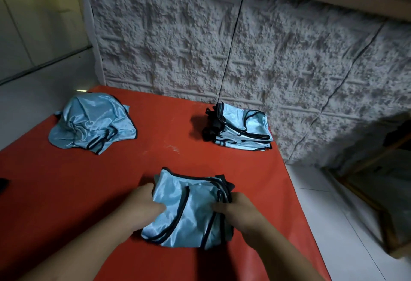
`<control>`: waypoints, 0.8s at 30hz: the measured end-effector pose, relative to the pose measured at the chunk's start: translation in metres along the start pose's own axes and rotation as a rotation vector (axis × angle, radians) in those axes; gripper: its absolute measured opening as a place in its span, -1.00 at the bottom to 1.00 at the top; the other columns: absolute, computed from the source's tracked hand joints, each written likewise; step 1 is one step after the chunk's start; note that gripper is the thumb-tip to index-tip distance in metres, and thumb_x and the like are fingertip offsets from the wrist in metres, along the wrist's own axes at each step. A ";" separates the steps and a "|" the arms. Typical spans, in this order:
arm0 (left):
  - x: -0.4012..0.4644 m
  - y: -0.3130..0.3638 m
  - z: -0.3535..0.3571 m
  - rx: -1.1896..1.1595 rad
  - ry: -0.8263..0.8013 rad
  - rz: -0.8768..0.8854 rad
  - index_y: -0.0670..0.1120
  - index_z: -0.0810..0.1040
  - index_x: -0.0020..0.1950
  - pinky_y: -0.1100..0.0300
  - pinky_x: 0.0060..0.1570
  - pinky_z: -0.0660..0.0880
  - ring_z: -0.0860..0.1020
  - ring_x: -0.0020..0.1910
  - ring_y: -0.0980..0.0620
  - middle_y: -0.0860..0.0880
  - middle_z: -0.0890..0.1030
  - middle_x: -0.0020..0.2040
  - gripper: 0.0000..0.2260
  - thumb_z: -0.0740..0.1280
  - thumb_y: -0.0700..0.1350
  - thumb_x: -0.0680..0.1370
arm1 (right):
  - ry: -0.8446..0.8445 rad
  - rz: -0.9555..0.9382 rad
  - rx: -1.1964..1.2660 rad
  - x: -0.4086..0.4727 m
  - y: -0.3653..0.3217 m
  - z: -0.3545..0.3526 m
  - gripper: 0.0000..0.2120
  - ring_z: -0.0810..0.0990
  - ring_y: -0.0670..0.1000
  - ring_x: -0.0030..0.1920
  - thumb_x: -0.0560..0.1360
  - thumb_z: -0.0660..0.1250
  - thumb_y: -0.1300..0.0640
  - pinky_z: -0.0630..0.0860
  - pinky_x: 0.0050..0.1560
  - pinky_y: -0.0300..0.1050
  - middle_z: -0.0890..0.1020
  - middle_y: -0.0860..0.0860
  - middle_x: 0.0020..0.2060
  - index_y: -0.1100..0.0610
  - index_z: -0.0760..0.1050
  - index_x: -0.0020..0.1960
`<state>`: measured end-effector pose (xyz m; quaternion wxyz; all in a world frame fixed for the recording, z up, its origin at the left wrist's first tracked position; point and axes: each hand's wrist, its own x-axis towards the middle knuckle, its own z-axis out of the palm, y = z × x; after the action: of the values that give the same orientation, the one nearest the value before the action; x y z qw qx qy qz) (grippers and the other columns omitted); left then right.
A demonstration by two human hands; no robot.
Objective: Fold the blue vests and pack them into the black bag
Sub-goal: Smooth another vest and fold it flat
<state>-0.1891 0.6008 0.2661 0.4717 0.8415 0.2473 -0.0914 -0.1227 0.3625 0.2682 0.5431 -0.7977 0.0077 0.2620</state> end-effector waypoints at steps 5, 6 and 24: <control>-0.001 0.003 0.007 -0.117 0.015 0.060 0.10 0.37 0.17 -0.12 0.00 0.63 0.66 -0.07 -0.11 -0.13 0.62 -0.04 -0.53 0.49 -0.25 0.42 | -0.063 0.059 0.200 0.002 0.005 -0.010 -0.76 0.73 0.25 -0.02 0.44 0.39 0.35 0.64 0.11 0.18 0.73 0.25 -0.05 0.33 0.61 0.10; -0.002 0.005 0.008 -0.124 0.023 0.081 0.18 0.34 0.22 -0.07 -0.01 0.64 0.65 -0.06 -0.08 -0.10 0.59 -0.02 -0.45 0.46 -0.31 0.44 | -0.061 0.079 0.220 0.002 0.004 -0.012 -0.76 0.73 0.26 -0.01 0.45 0.37 0.36 0.63 0.15 0.23 0.73 0.25 -0.04 0.33 0.60 0.12; 0.029 0.038 0.027 -0.297 -0.135 0.349 0.22 0.67 0.16 0.46 -0.31 0.39 0.51 -0.14 -0.03 -0.05 0.64 -0.04 -0.42 0.35 -0.46 0.46 | 0.102 -0.034 0.318 0.009 -0.012 -0.080 -0.69 0.72 0.29 0.01 0.44 0.39 0.47 0.61 0.16 0.28 0.73 0.25 -0.02 0.28 0.61 0.15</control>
<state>-0.1427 0.5713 0.2685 0.6144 0.7848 0.0766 -0.0273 -0.0786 0.3005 0.2965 0.6657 -0.7140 0.0633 0.2073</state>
